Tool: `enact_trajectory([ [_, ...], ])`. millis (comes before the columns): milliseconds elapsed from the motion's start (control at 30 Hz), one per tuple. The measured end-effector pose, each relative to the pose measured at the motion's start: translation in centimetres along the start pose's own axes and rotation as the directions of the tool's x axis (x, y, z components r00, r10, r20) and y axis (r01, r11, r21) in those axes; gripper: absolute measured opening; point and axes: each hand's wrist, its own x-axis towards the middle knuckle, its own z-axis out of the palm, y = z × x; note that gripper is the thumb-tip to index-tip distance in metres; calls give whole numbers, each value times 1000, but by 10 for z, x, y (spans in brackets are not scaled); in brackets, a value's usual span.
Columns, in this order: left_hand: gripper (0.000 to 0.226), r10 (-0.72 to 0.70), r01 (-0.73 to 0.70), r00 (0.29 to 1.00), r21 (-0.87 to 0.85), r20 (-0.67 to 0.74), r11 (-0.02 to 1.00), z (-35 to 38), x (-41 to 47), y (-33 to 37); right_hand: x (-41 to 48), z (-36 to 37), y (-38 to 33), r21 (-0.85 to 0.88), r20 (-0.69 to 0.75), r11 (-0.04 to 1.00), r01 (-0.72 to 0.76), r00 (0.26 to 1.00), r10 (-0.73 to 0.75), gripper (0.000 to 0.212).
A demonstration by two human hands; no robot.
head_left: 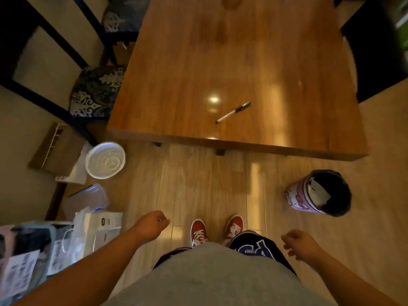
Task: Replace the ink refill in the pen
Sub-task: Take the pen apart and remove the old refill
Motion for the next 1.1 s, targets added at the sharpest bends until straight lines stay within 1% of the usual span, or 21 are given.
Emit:
enact_trajectory([
  [133, 17, 91, -90, 996, 28, -17, 996, -25, 31, 62, 19, -23, -8, 53, 11, 995, -89, 996, 88, 18],
  [200, 15, 141, -140, 989, 28, -43, 990, -32, 41, 94, 31, -37, -23, 79, 11, 993, -83, 997, 82, 18],
  [267, 11, 187, -185, 979, 32, -83, 982, -36, 46, 128, 43, -51, -47, 50, 16, 999, -12, 1000, 11, 17],
  [333, 8, 229, -223, 965, 60, -124, 973, -38, 52, 164, 53, -68, -79, 3, 21, 994, 110, 994, -110, 16],
  [400, 8, 279, -267, 947, 94, -158, 959, -40, 57, 200, 61, -87, -114, -16, 42, 973, 229, 973, -228, 14],
  [467, 11, 347, -326, 914, 127, -209, 937, -43, 65, 237, 69, -104, -149, -13, 72, 946, 324, 944, -322, 10],
  [567, 13, 434, -399, 849, 171, -303, 901, -49, 85, 288, 82, -123, -195, -1, 112, 904, 428, 898, -425, 7],
  [667, 24, 478, -407, 804, 260, -354, 876, -55, 109, 324, 98, -136, -236, 9, 160, 882, 472, 870, -467, 7],
  [700, 29, 488, -394, 798, 305, -355, 867, -56, 117, 333, 103, -139, -249, 33, 170, 879, 476, 864, -474, 7],
  [767, 37, 483, -349, 813, 393, -325, 851, -56, 129, 347, 113, -142, -271, 88, 168, 876, 474, 860, -482, 7],
  [867, 41, 475, -297, 837, 504, -271, 811, -57, 143, 358, 124, -143, -296, 124, 165, 878, 463, 863, -478, 8],
  [967, 37, 484, -318, 839, 500, -247, 806, -61, 153, 361, 131, -141, -314, 150, 173, 886, 438, 871, -460, 9],
  [1100, 20, 507, -357, 841, 513, -187, 781, -68, 165, 365, 132, -138, -331, 194, 144, 902, 385, 899, -414, 10],
])
